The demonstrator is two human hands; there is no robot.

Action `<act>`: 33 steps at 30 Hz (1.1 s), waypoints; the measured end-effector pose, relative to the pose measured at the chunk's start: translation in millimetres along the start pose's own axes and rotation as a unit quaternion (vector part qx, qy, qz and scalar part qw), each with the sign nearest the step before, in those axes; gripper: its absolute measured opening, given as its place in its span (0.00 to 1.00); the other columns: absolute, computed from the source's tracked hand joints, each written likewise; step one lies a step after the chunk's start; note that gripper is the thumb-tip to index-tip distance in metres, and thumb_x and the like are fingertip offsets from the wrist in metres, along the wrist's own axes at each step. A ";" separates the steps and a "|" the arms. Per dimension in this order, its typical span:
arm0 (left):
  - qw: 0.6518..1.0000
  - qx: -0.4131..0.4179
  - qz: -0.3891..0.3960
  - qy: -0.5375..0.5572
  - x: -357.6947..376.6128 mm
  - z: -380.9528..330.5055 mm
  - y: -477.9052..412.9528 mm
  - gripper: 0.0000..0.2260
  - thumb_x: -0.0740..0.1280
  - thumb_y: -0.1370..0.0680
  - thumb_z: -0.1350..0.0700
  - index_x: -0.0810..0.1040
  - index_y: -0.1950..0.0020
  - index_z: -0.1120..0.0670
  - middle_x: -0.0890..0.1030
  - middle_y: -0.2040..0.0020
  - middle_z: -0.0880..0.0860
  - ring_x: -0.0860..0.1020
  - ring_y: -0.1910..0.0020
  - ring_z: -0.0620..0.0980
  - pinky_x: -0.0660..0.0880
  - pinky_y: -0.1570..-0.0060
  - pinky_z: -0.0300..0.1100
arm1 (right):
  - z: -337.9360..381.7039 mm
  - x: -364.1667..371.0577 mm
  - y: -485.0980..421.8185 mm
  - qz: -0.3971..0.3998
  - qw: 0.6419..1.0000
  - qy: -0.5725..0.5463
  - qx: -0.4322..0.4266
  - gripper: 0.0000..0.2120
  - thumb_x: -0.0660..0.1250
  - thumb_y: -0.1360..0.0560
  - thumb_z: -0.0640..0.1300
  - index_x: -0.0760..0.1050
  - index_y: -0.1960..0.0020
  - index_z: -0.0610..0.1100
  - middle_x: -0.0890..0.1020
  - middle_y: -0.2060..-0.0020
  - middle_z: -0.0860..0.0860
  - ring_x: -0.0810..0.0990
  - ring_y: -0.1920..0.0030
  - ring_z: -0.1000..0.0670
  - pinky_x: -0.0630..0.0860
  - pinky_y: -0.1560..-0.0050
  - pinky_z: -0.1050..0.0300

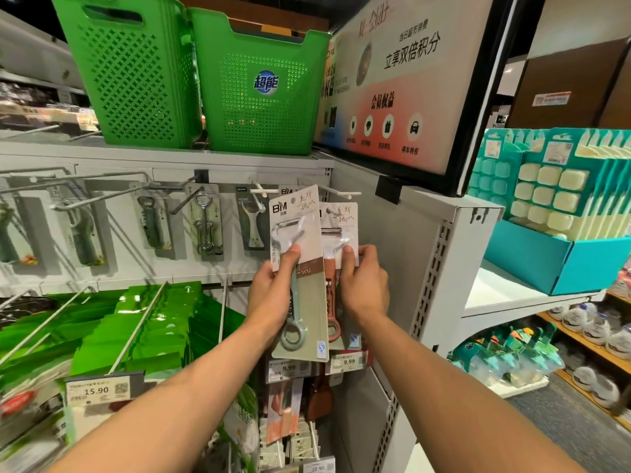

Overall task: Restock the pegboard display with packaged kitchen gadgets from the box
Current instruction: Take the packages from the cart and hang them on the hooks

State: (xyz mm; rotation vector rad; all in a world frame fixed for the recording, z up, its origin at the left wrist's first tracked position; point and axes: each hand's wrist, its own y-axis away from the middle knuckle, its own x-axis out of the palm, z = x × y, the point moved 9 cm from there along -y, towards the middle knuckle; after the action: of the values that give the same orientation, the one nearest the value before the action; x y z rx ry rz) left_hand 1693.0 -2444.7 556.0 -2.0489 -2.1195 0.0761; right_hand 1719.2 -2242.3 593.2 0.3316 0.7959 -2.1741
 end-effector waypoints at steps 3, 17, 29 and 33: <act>1.000 0.022 -0.008 -0.010 -2.0 1.1 -5.7 0.28 0.70 0.27 0.27 0.82 0.40 0.47 0.88 0.46 0.44 0.85 0.44 0.45 0.79 0.35 0.54 | -2.3 11.5 -10.4 0.017 1.000 0.006 0.019 0.18 0.53 0.16 0.63 0.70 0.44 0.49 0.83 0.53 0.47 0.82 0.53 0.41 0.80 0.51 0.44; 0.993 0.098 0.052 -0.046 26.4 -5.8 33.0 0.20 0.68 0.23 0.36 0.76 0.34 0.43 0.84 0.42 0.36 0.80 0.42 0.30 0.73 0.44 0.30 | 18.1 -18.1 50.7 -0.026 0.990 -0.012 -0.136 0.14 0.51 0.15 0.61 0.68 0.47 0.53 0.82 0.64 0.52 0.81 0.64 0.45 0.78 0.62 0.45; 0.983 0.128 0.089 -0.102 46.2 -11.6 35.6 0.15 0.60 0.13 0.44 0.78 0.31 0.48 0.82 0.36 0.41 0.77 0.36 0.35 0.71 0.41 0.30 | -4.6 -37.9 43.9 -0.034 0.998 -0.017 -0.053 0.15 0.50 0.15 0.61 0.67 0.47 0.52 0.82 0.63 0.52 0.82 0.62 0.45 0.80 0.60 0.42; 0.981 0.139 0.087 -0.109 44.2 -13.8 31.2 0.13 0.61 0.13 0.45 0.80 0.33 0.48 0.83 0.41 0.39 0.78 0.42 0.29 0.71 0.47 0.24 | -3.9 -32.9 40.1 -0.031 0.998 -0.023 -0.058 0.16 0.50 0.15 0.62 0.67 0.47 0.52 0.82 0.62 0.52 0.82 0.63 0.46 0.80 0.61 0.42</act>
State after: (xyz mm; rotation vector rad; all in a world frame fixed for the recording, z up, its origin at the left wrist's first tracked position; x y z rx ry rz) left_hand 1725.0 -2400.7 568.7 -2.1275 -1.9061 0.6116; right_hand 1770.9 -2240.5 588.2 0.1999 0.9141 -2.1730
